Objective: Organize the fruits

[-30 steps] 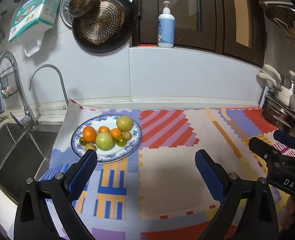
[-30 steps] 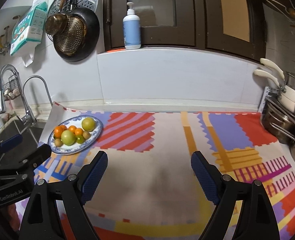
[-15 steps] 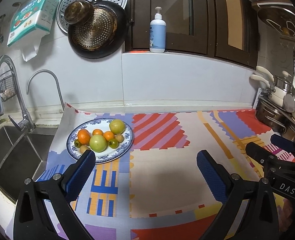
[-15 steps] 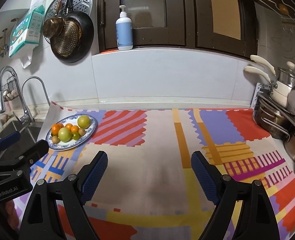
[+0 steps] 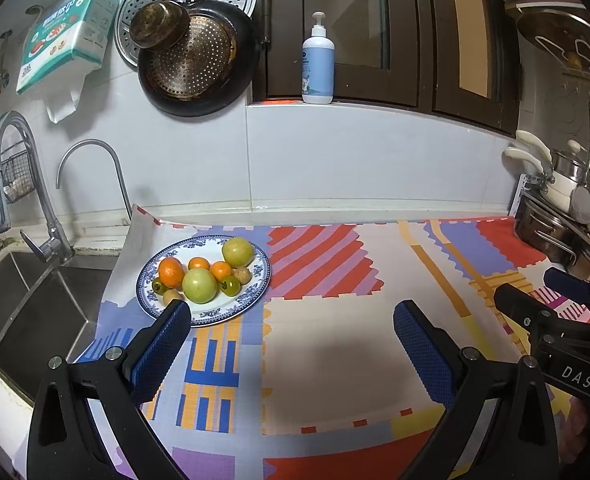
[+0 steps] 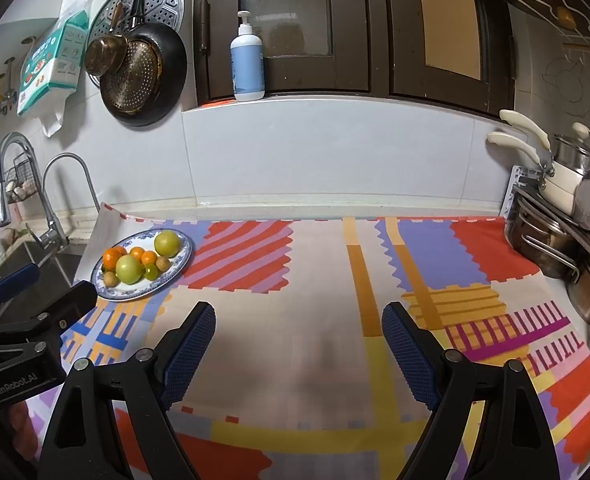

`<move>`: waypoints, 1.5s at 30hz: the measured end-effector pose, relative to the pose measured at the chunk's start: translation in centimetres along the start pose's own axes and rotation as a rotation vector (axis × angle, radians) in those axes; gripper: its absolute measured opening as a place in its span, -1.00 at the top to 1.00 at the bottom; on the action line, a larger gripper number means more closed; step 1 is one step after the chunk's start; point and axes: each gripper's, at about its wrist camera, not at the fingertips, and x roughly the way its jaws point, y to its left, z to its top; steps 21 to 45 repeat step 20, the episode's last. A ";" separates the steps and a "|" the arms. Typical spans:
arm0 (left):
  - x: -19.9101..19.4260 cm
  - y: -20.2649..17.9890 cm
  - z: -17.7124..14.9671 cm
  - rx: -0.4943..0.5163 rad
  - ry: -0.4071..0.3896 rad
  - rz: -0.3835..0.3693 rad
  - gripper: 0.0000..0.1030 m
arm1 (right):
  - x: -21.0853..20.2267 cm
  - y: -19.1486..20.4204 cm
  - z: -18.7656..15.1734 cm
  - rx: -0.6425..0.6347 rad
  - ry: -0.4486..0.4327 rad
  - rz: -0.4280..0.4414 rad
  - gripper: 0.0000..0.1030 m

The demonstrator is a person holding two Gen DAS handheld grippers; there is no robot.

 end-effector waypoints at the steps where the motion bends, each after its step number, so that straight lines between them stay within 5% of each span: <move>1: 0.0 0.0 0.0 0.000 0.000 -0.001 -1.00 | 0.1 0.0 0.0 0.000 0.000 0.000 -0.67; 45: 1.1 -0.3 0.0 -0.002 0.041 -0.013 -1.00 | 1.0 -0.3 0.1 0.000 0.015 0.001 -0.67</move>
